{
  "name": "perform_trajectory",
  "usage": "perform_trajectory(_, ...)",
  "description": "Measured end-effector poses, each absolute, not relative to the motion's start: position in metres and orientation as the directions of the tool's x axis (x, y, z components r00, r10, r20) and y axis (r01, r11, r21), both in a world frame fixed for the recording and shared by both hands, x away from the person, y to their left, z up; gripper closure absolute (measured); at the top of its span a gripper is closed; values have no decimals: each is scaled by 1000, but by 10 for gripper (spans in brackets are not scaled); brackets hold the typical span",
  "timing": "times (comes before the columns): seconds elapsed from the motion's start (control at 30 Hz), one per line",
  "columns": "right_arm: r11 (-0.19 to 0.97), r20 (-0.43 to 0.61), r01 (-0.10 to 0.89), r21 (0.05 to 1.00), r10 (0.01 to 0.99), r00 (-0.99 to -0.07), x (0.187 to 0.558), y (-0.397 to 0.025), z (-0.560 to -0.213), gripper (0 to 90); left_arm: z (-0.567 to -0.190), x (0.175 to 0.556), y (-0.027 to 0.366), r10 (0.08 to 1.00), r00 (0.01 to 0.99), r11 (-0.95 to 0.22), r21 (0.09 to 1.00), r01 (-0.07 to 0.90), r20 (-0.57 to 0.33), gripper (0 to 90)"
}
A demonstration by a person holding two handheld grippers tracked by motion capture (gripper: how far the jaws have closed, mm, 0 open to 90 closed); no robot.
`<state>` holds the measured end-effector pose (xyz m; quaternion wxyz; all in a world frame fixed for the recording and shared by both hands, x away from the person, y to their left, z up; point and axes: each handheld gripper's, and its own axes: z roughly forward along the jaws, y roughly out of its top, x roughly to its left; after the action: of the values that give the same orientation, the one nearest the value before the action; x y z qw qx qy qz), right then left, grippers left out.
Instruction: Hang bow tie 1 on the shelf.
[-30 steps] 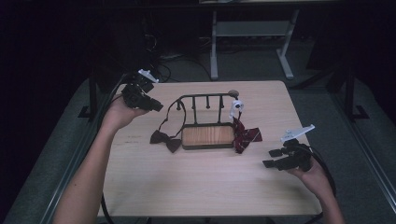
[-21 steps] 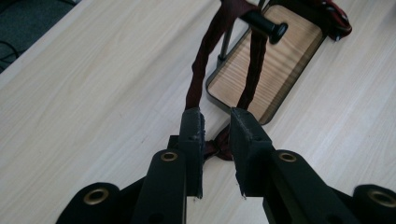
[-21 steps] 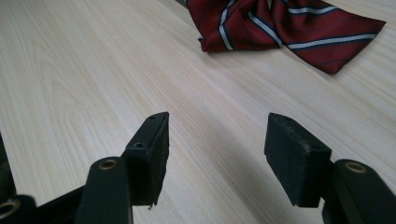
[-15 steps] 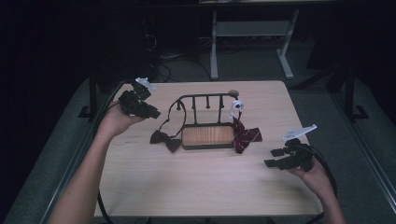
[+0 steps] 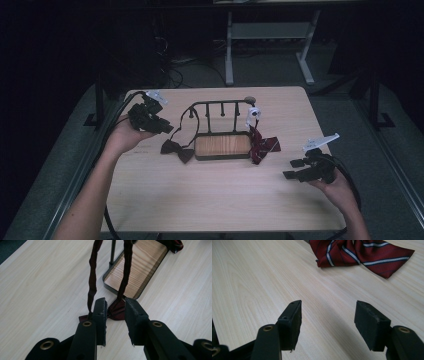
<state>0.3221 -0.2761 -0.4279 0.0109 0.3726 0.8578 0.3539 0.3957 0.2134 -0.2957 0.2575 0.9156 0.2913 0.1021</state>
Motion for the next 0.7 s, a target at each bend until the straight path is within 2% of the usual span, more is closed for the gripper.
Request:
perform_trajectory(0.57, 474, 238, 629, 616, 649, -722, 322, -276, -427, 387, -314, 380, 221, 591, 806, -682, 546, 487, 18, 685)
perform_trajectory(0.7, 473, 238, 629, 617, 650, -722, 321, -276, -427, 387, -320, 376, 220, 587, 809, -692, 536, 483, 28, 651)
